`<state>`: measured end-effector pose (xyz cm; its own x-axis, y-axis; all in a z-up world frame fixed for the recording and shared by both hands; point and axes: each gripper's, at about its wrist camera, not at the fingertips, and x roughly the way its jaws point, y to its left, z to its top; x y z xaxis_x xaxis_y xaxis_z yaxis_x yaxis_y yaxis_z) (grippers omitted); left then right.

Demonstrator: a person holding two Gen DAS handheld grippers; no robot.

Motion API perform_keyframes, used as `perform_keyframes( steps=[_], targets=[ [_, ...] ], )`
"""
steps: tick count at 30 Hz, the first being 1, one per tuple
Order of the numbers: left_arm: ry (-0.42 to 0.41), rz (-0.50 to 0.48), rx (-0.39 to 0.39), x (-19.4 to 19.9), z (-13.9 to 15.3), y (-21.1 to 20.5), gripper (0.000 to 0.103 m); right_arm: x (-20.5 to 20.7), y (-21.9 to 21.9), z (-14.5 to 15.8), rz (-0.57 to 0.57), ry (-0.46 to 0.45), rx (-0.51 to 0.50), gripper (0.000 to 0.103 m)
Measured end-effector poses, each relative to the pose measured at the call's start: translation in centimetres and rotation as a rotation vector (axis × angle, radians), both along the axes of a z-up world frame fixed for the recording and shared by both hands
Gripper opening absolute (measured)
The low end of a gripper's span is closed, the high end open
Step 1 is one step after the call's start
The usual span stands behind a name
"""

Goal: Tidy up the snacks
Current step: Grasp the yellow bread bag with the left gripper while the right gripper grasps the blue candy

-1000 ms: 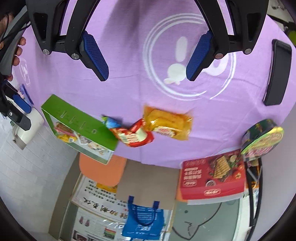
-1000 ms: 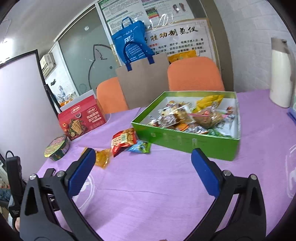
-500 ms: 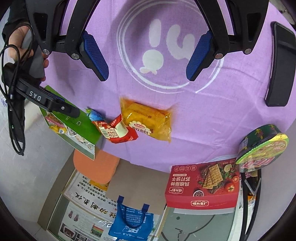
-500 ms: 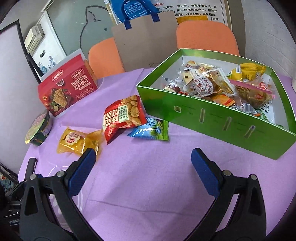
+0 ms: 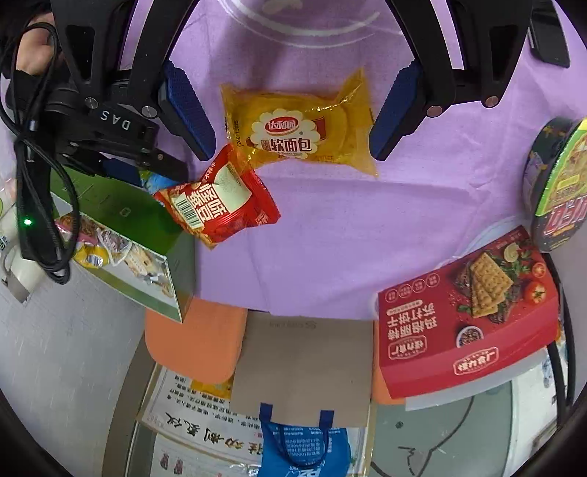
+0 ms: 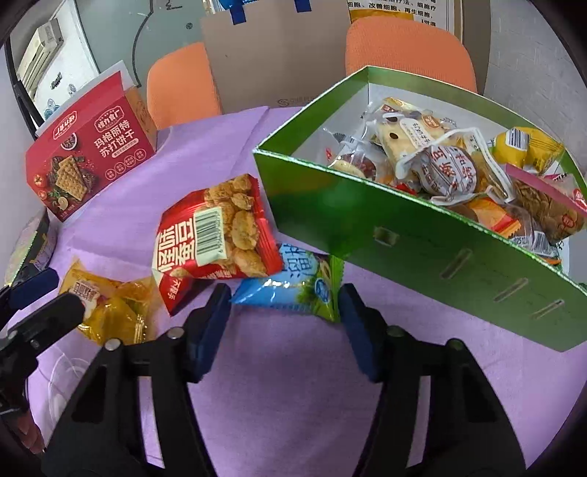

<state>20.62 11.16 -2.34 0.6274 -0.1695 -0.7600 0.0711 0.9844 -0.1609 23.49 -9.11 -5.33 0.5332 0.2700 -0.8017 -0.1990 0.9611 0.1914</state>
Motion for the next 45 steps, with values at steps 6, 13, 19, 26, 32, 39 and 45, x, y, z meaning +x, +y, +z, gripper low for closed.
perform_keyframes(
  steps=[6,13,19,26,32,39,45],
  targets=[
    [0.012,-0.009,0.007,0.5,-1.4,-0.4,0.088,-1.5,-0.8,0.2,0.022,0.004,0.015,0.046],
    [0.005,-0.031,-0.02,-0.4,-1.3,-0.7,0.087,-4.9,-2.3,1.1,0.034,-0.007,0.051,0.045],
    [0.013,-0.042,-0.006,-1.7,-1.2,-1.6,0.081,-7.5,-3.5,2.1,0.044,-0.044,0.028,0.045],
    [0.038,-0.126,-0.039,-4.9,-0.9,-3.7,0.081,-9.1,-5.2,2.5,0.024,-0.059,0.04,0.045],
    [-0.004,-0.189,-0.037,-6.5,1.3,-3.7,0.081,-9.9,-7.1,1.7,-0.006,-0.037,0.039,0.046],
    [0.06,-0.235,0.021,-2.5,0.5,-4.4,0.081,-10.8,-7.9,1.4,-0.021,-0.04,0.047,0.057],
    [0.135,-0.253,0.004,-2.4,-2.2,-4.5,0.06,-10.5,-7.8,0.9,-0.01,-0.034,0.043,0.06]
  ],
)
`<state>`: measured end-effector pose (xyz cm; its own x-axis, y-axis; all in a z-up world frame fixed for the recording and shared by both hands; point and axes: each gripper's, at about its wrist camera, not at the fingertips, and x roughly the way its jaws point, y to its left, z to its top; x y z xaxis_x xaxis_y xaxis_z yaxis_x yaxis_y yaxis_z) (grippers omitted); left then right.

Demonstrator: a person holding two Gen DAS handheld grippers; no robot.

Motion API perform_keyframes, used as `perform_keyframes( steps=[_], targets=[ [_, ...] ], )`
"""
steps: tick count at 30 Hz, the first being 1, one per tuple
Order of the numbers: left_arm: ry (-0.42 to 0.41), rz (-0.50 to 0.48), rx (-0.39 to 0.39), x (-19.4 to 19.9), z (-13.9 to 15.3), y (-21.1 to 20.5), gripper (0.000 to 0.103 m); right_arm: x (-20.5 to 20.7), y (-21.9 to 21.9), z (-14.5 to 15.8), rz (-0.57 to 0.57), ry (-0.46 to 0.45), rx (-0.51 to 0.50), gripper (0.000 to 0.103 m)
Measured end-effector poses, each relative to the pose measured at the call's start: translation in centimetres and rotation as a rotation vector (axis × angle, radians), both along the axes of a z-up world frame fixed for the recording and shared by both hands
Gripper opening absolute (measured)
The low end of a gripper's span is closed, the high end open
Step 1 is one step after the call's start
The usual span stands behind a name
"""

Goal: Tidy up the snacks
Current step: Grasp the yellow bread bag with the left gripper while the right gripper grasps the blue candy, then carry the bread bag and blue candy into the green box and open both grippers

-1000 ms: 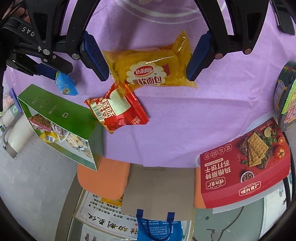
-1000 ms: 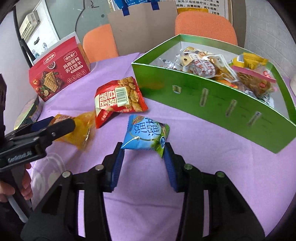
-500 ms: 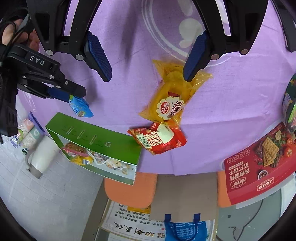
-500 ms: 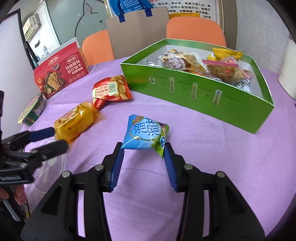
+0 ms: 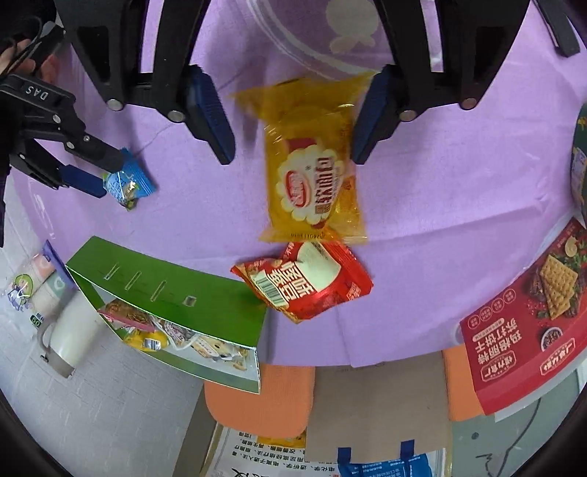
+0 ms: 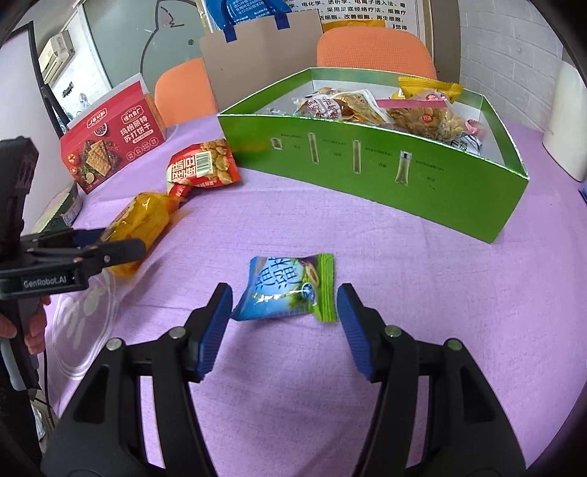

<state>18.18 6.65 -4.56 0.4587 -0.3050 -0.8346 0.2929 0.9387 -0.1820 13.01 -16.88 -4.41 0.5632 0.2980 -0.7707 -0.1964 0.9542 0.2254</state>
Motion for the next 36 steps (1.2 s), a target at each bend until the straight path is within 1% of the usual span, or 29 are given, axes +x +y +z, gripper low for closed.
perform_keyframes(
  steps=[1,3,5,6,7,8,9,10,12,13,15,19,22,25,29,31,33,34,36],
  targets=[
    [0.011,0.001,-0.014,-0.1,-0.1,0.1,0.06,0.2,0.1,-0.2,0.001,0.004,0.001,0.06],
    [0.014,0.014,-0.017,-0.3,-0.2,0.3,0.06,0.3,0.2,-0.5,-0.002,0.009,-0.006,0.06],
    [0.01,0.046,-0.022,-0.2,-0.2,0.4,0.06,0.3,0.2,-0.8,-0.003,0.012,-0.004,0.06],
    [0.013,0.058,-0.027,-0.1,-0.2,0.5,0.06,0.2,0.1,-0.8,-0.007,0.003,-0.005,0.058],
    [0.019,0.072,-0.038,0.1,-0.4,0.5,0.06,0.2,0.0,-0.8,-0.016,0.002,-0.006,0.051],
    [0.025,0.078,-0.045,0.2,-0.7,0.5,0.059,0.1,-0.1,-0.8,-0.025,-0.003,-0.011,0.046],
    [0.02,0.085,-0.04,0.2,-1.0,0.3,0.057,0.1,-0.3,-0.9,-0.032,-0.002,-0.003,0.041],
    [0.003,0.087,-0.03,0.2,-1.0,0.1,0.046,0.0,-0.6,-0.9,-0.037,-0.001,0.014,0.041],
    [0.002,0.09,-0.031,-0.1,-0.9,-0.2,0.043,-0.2,-1.3,-0.7,-0.043,0.003,0.051,0.04],
    [0.008,0.092,-0.049,-0.4,-0.6,-0.3,0.042,-0.4,-1.6,-0.5,-0.041,-0.003,0.063,0.04],
    [0.002,0.086,-0.088,-0.9,0.4,-0.4,0.041,-0.8,-2.3,0.5,-0.039,-0.029,0.081,0.04],
    [-0.078,0.031,-0.14,-1.7,4.4,-2.1,0.041,-1.1,-4.0,3.7,-0.055,-0.11,0.116,0.04],
    [-0.135,-0.008,-0.179,-1.5,7.3,-3.9,0.041,-0.6,-5.5,6.0,-0.084,-0.174,0.107,0.04],
    [-0.176,-0.032,-0.189,-0.5,9.3,-5.8,0.041,0.5,-7.4,7.8,-0.136,-0.221,0.083,0.04],
    [-0.198,-0.031,-0.183,2.0,10.6,-7.9,0.041,2.2,-9.9,9.0,-0.216,-0.266,0.03,0.04],
    [-0.198,-0.017,-0.173,3.7,10.7,-8.7,0.041,3.1,-11.1,8.9,-0.254,-0.271,-0.001,0.04],
    [-0.202,0.002,-0.137,4.9,10.5,-9.7,0.041,4.2,-12.0,8.4,-0.284,-0.261,-0.021,0.04],
    [-0.204,0.013,-0.115,5.8,10.3,-10.1,0.041,4.7,-12.4,8.0,-0.294,-0.253,-0.026,0.04],
    [-0.187,0.028,-0.107,7.5,9.8,-10.9,0.041,5.6,-13.1,7.3,-0.305,-0.238,-0.027,0.04]
  ],
)
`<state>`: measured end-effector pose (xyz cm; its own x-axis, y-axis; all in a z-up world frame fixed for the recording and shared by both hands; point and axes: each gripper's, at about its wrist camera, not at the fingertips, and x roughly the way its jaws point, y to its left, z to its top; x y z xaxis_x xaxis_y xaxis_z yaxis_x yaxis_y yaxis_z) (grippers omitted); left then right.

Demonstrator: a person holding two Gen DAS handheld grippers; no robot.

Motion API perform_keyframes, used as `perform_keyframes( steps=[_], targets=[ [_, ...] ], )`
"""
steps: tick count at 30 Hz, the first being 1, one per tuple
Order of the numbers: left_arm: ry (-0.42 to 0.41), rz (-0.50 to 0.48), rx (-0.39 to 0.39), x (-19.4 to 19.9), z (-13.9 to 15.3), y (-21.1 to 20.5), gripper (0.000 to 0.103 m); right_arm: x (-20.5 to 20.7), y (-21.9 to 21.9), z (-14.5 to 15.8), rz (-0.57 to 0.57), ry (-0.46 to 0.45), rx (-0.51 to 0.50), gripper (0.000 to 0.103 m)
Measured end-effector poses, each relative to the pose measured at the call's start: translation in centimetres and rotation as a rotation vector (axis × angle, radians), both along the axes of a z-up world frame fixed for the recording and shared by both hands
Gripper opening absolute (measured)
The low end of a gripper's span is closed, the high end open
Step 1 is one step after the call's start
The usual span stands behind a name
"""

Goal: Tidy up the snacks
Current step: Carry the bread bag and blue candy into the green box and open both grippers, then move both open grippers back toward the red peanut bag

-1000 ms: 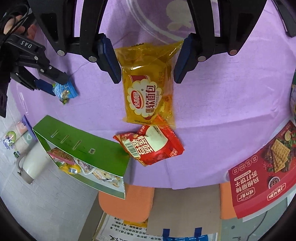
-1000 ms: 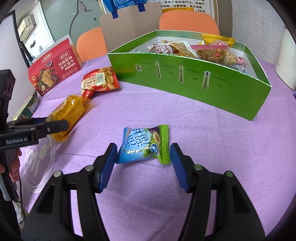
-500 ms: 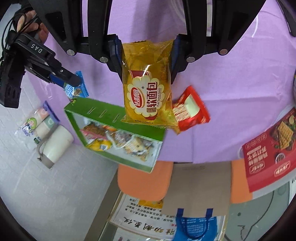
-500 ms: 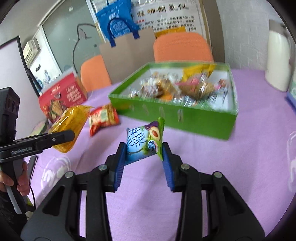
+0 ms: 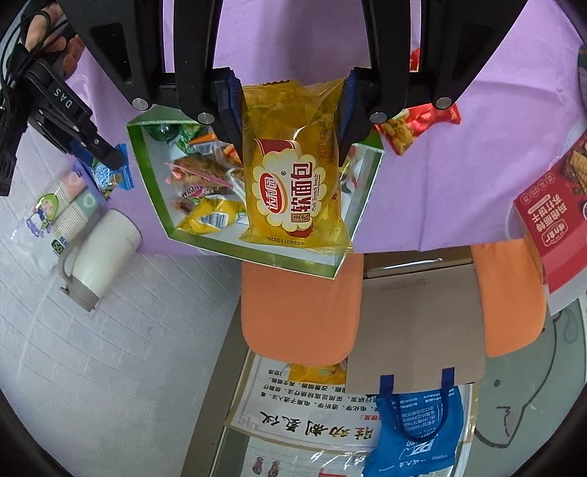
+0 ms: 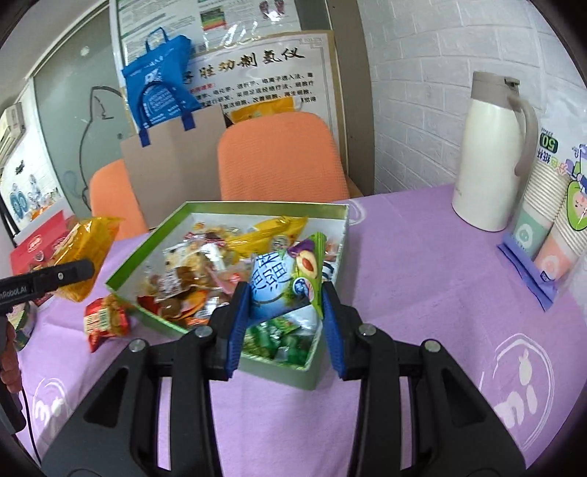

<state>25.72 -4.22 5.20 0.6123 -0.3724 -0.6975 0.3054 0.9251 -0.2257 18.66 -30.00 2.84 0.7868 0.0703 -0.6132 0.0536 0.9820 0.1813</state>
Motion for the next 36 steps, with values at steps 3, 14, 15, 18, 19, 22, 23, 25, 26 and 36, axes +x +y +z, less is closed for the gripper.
perform_keyframes(
  steps=[3,14,15,18,19,22,23,25,26,36],
  targets=[
    [0.028,0.01,-0.003,2.0,-0.9,-0.6,0.041,1.2,-0.4,-0.9,-0.007,0.011,-0.001,0.04],
    [0.051,0.039,0.088,3.9,-4.1,-2.4,0.085,1.7,0.9,-3.4,0.073,0.01,-0.126,0.098],
    [0.06,0.039,0.092,3.8,-4.3,-2.4,0.085,1.6,0.9,-3.5,0.078,0.015,-0.118,0.098],
    [0.064,0.03,0.107,3.1,-4.3,-2.4,0.085,1.4,1.1,-3.5,0.08,0.038,-0.121,0.101],
    [0.054,0.028,0.111,2.6,-4.0,-2.2,0.085,1.1,1.2,-3.3,0.079,0.038,-0.126,0.102],
    [0.024,0.028,0.096,1.3,-2.7,-1.5,0.085,0.0,1.6,-2.0,0.088,0.007,-0.117,0.102],
    [0.011,0.032,0.087,0.7,-2.1,-1.1,0.085,-0.2,1.7,-1.5,0.092,-0.005,-0.111,0.102],
    [-0.019,0.049,0.07,-0.5,-0.8,-0.2,0.085,-1.2,2.1,-0.2,0.102,-0.036,-0.103,0.102],
    [-0.034,0.058,0.063,-1.1,-0.1,0.3,0.085,-1.5,2.4,0.4,0.107,-0.049,-0.104,0.102],
    [-0.151,0.142,0.021,-7.1,4.4,6.0,0.101,-5.8,6.2,4.1,0.22,-0.145,-0.044,0.102]
  ],
)
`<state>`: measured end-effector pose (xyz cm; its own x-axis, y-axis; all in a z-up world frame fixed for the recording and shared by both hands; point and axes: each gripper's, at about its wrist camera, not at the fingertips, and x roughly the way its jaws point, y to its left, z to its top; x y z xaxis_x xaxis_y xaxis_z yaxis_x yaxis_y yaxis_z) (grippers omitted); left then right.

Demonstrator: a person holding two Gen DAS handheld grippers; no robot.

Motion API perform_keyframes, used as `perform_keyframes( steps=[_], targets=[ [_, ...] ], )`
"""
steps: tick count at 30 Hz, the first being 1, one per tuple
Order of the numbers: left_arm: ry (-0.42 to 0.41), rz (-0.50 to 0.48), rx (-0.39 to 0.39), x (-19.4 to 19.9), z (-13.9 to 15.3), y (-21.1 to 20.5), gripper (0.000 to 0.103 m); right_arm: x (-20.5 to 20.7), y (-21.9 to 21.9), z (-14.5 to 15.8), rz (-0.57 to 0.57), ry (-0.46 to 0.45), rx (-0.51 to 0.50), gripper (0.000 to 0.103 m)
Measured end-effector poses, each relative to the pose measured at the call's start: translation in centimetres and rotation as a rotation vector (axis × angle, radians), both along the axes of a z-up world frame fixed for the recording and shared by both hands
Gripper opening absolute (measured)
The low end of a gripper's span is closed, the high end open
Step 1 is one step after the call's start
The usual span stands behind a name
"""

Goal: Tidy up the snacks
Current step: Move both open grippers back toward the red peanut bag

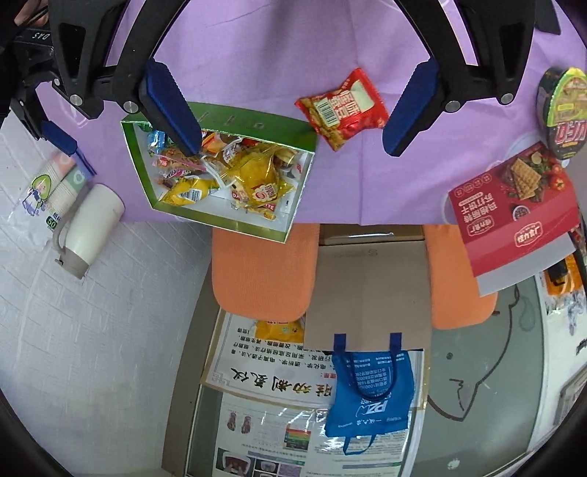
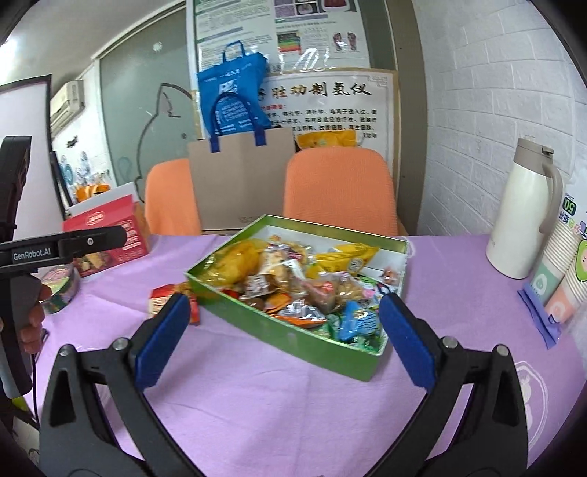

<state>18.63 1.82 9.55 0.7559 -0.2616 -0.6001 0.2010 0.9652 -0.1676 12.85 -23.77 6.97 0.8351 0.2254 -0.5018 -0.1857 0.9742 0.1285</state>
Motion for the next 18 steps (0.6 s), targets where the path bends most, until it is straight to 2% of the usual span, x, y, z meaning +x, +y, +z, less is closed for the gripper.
perform_keyframes(
  steps=[5,9,18],
  targets=[
    [0.001,0.024,0.038,-1.8,-0.7,1.9,0.103,-0.9,2.1,-0.6,0.051,0.02,0.024,0.102],
    [0.038,-0.004,0.036,-1.6,-2.6,2.8,0.102,-0.8,3.6,-1.9,0.084,0.075,0.044,0.102],
    [0.124,-0.034,0.077,3.7,-7.7,3.5,0.102,-0.8,5.1,-4.9,0.085,0.15,0.013,0.102]
  ],
)
